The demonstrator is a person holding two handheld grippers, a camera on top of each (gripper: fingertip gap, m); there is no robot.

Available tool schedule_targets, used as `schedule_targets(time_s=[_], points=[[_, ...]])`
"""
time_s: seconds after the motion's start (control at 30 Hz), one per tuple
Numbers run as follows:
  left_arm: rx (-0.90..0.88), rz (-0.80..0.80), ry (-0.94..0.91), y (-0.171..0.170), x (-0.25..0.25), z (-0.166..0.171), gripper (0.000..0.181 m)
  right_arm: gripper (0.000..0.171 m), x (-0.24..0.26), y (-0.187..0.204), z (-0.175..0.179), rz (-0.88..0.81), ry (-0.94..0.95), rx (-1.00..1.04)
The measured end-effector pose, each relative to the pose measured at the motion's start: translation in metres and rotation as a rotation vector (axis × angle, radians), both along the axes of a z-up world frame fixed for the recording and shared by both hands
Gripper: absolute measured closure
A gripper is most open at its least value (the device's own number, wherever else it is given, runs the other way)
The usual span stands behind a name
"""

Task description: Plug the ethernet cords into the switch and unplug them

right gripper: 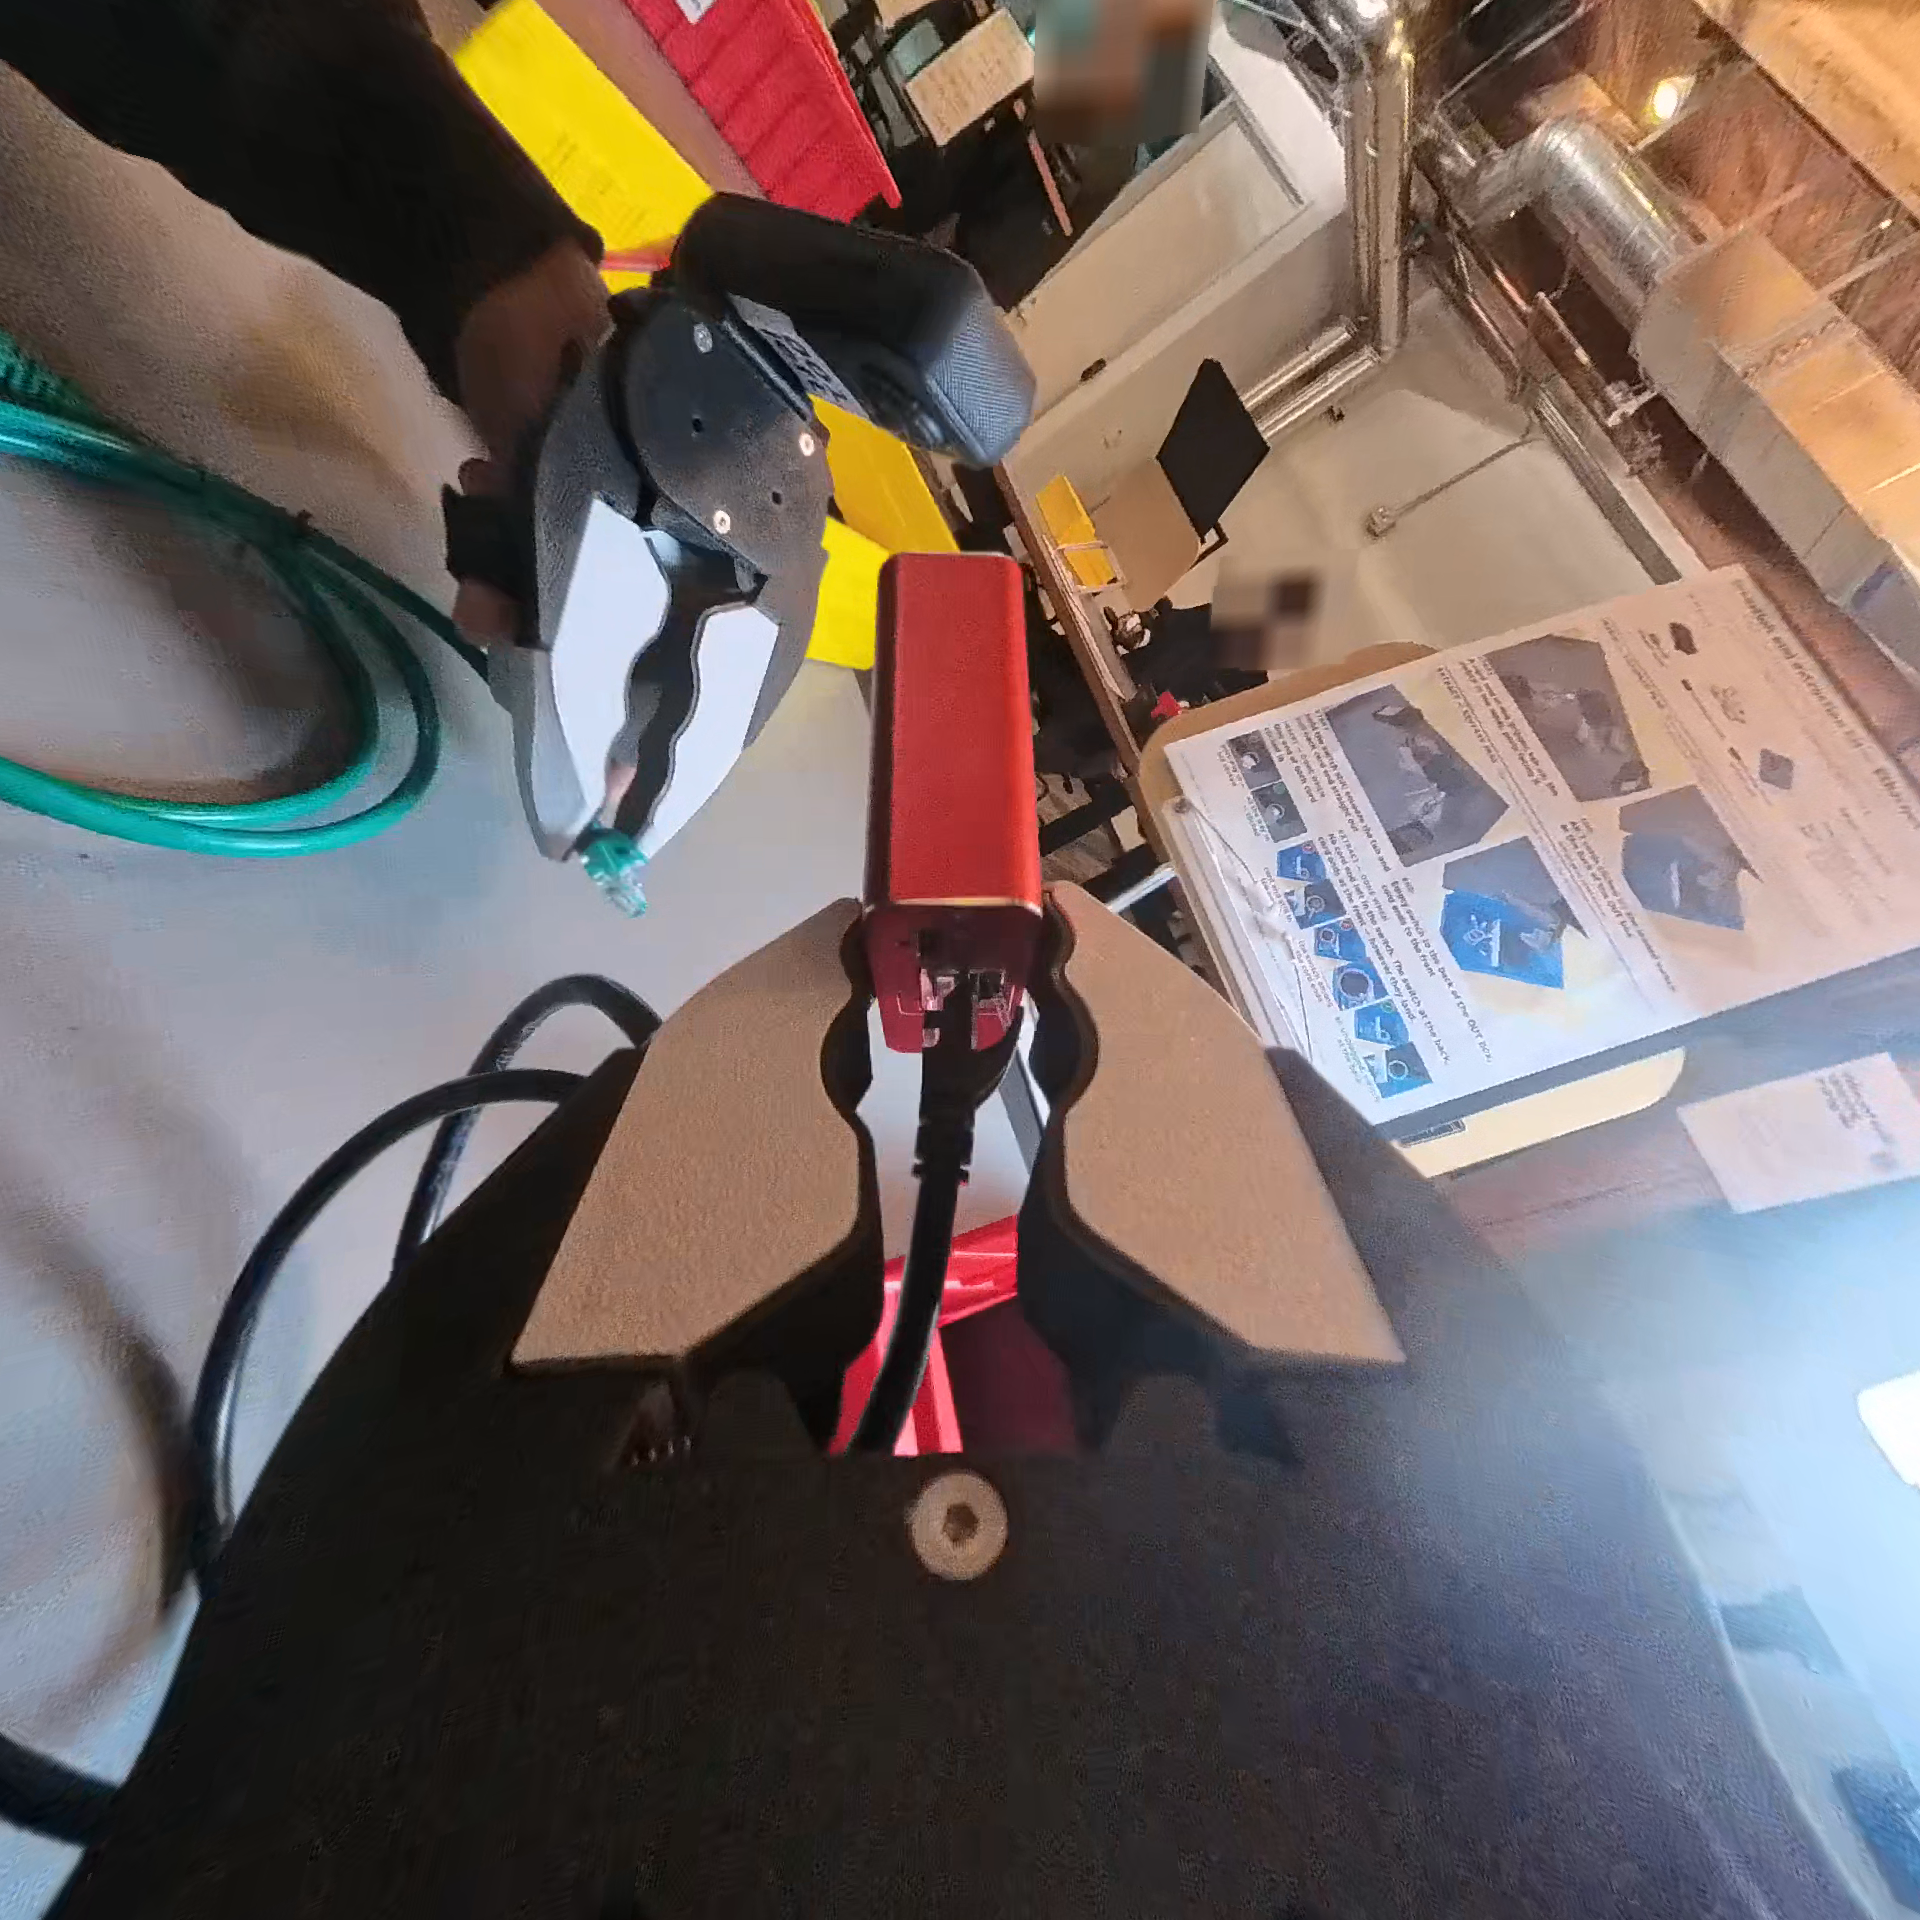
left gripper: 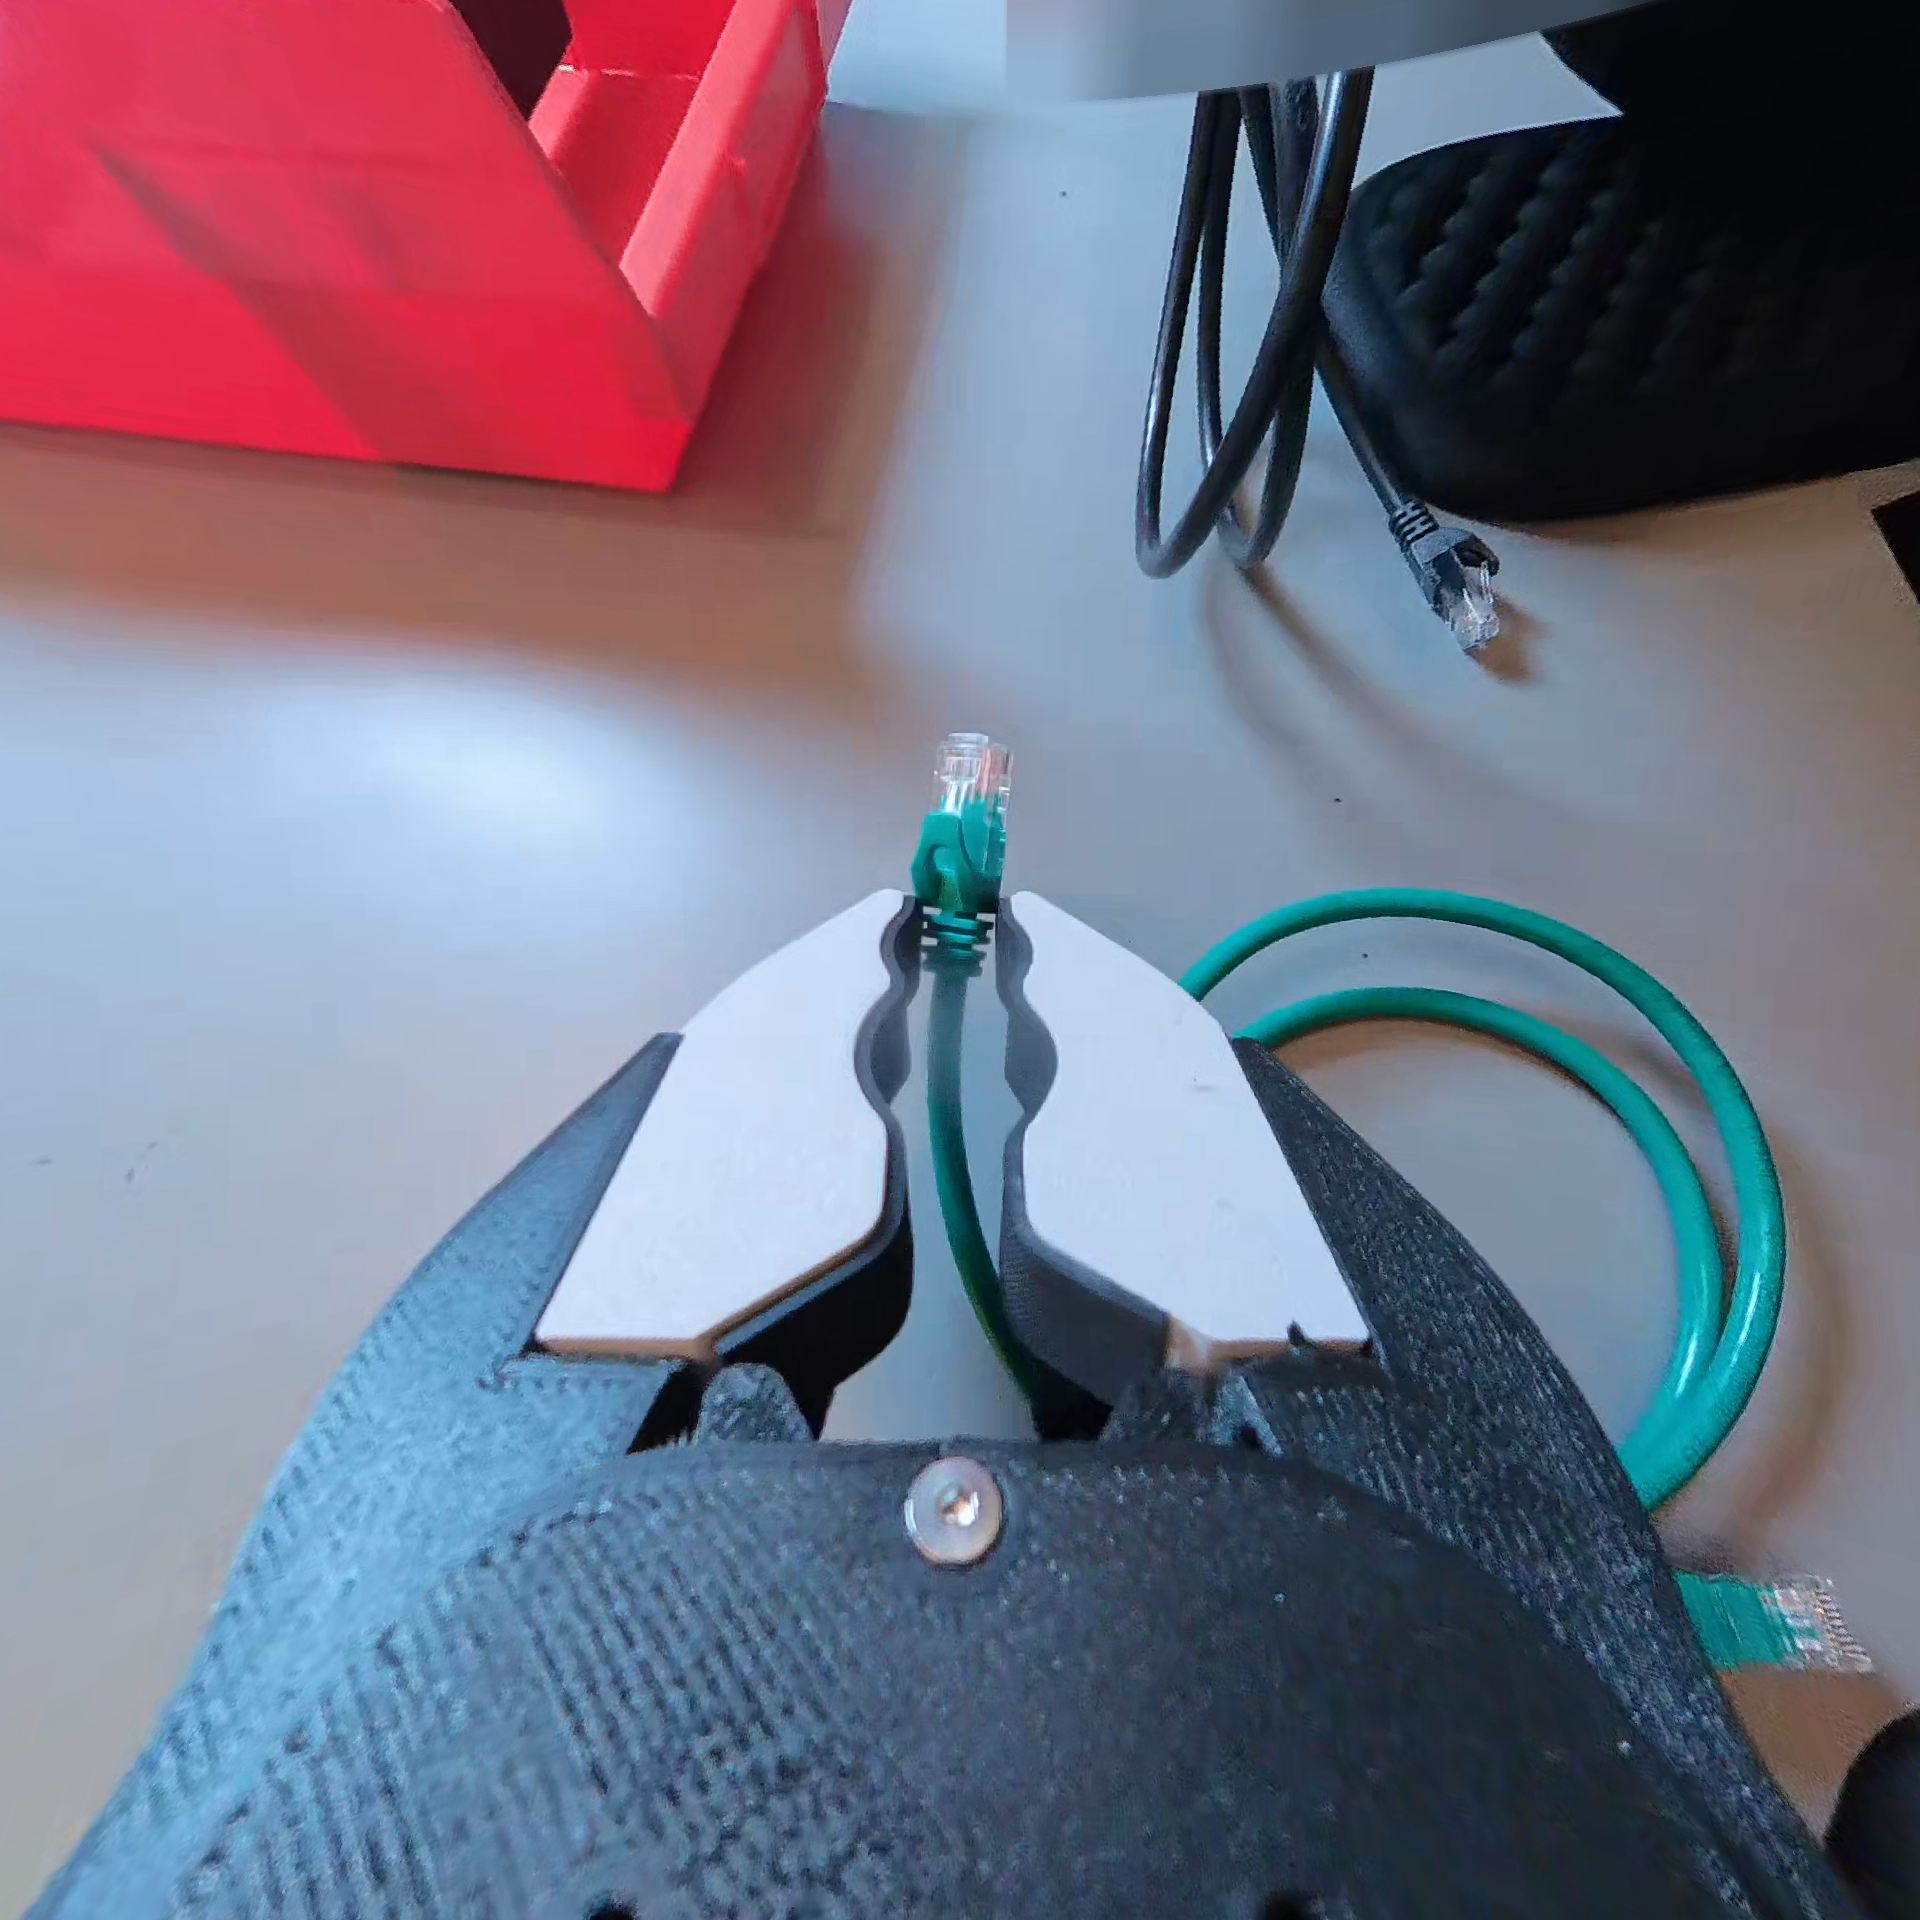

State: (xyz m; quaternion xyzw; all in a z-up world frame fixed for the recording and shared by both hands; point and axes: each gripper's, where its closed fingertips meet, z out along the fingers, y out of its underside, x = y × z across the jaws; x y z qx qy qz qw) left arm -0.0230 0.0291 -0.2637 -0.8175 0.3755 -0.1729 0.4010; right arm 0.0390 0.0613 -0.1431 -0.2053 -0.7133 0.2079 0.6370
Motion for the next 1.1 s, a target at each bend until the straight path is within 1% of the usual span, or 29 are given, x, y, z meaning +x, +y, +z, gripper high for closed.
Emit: schedule_targets(time_s=[0.13, 0.23, 0.4, 0.57, 0.8, 1.1], points=[[-0.039, 0.034, -0.022, -0.009, -0.006, 0.009, 0.168, 0.145, -0.001, -0.002, -0.007, 0.025, -0.013, 0.047], [-0.073, 0.062, -0.047, -0.023, -0.011, 0.031, 0.168, 0.144, -0.001, -0.006, -0.016, 0.051, -0.030, 0.121], [-0.157, 0.128, -0.010, -0.040, -0.010, 0.061, 0.168, 0.144, 0.000, -0.022, -0.018, 0.101, -0.030, 0.234], [-0.249, 0.059, 0.063, -0.055, 0.006, 0.074, 0.169, 0.144, -0.005, -0.041, -0.020, 0.134, -0.028, 0.350], [-0.311, 0.038, 0.207, -0.058, 0.008, 0.072, 0.169, 0.144, -0.010, -0.051, -0.023, 0.159, -0.045, 0.412], [-0.348, 0.027, 0.225, -0.065, 0.014, 0.072, 0.169, 0.144, -0.007, -0.051, -0.026, 0.158, -0.069, 0.472]])
